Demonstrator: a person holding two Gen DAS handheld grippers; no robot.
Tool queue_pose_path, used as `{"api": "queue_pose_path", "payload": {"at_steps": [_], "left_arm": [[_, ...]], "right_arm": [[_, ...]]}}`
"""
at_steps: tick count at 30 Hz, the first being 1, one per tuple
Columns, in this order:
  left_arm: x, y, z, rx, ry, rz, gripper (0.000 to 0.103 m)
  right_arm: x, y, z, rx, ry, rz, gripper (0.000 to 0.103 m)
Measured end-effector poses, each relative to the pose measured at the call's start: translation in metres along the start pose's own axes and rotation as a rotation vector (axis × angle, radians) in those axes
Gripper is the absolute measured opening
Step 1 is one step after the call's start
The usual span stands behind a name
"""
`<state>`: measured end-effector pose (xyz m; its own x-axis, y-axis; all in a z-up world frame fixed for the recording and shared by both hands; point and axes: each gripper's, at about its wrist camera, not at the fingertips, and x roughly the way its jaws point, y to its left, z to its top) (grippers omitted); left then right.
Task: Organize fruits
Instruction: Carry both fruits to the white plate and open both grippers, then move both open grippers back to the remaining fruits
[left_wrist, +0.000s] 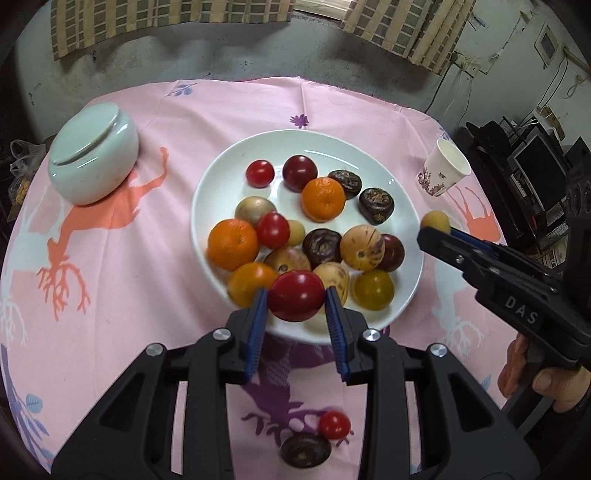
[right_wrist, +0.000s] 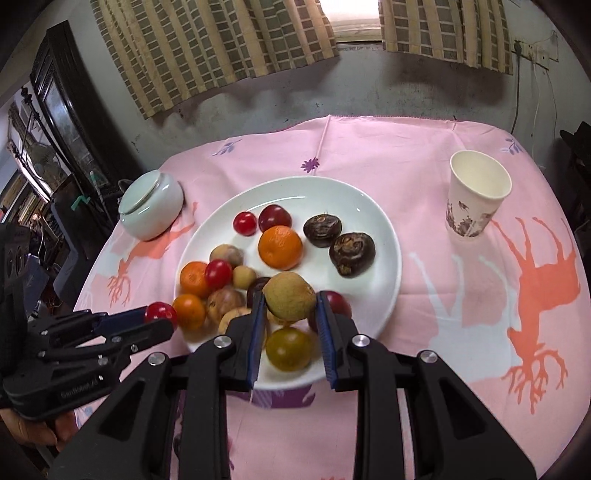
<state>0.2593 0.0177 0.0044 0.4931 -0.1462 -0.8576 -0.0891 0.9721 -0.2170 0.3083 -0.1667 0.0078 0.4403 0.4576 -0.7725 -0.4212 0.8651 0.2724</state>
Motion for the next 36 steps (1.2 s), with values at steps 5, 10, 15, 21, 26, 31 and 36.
{"api": "queue_pose_path", "payload": {"at_steps": [5,10,15,21,26,31,36], "left_arm": [[0.016,-0.002,0.006,-0.002,0.014,0.0,0.033],[0.014,-0.004,0.007,0.006,-0.027,0.034,0.061],[0.004,0.005,0.001,-0.035,-0.017,0.029,0.061],[-0.018,0.011,-0.037,-0.031,0.0,0.037,0.071],[-0.027,0.019,-0.076,-0.046,0.047,0.045,0.071],[-0.029,0.014,-0.11,-0.033,0.094,0.062,0.073],[-0.025,0.001,-0.133,0.0,0.135,0.056,0.074]], "right_arm": [[0.021,-0.01,0.006,0.059,0.009,0.001,0.028],[0.028,-0.012,0.006,0.091,0.026,0.002,0.029],[0.022,-0.016,0.004,0.105,0.016,-0.017,0.03],[0.004,-0.019,-0.005,0.123,0.016,0.008,0.031],[-0.013,-0.017,-0.041,0.099,0.069,0.009,0.031],[-0.033,-0.017,-0.09,0.093,0.127,-0.009,0.031],[-0.047,-0.021,-0.138,0.12,0.202,0.0,0.031]]}}
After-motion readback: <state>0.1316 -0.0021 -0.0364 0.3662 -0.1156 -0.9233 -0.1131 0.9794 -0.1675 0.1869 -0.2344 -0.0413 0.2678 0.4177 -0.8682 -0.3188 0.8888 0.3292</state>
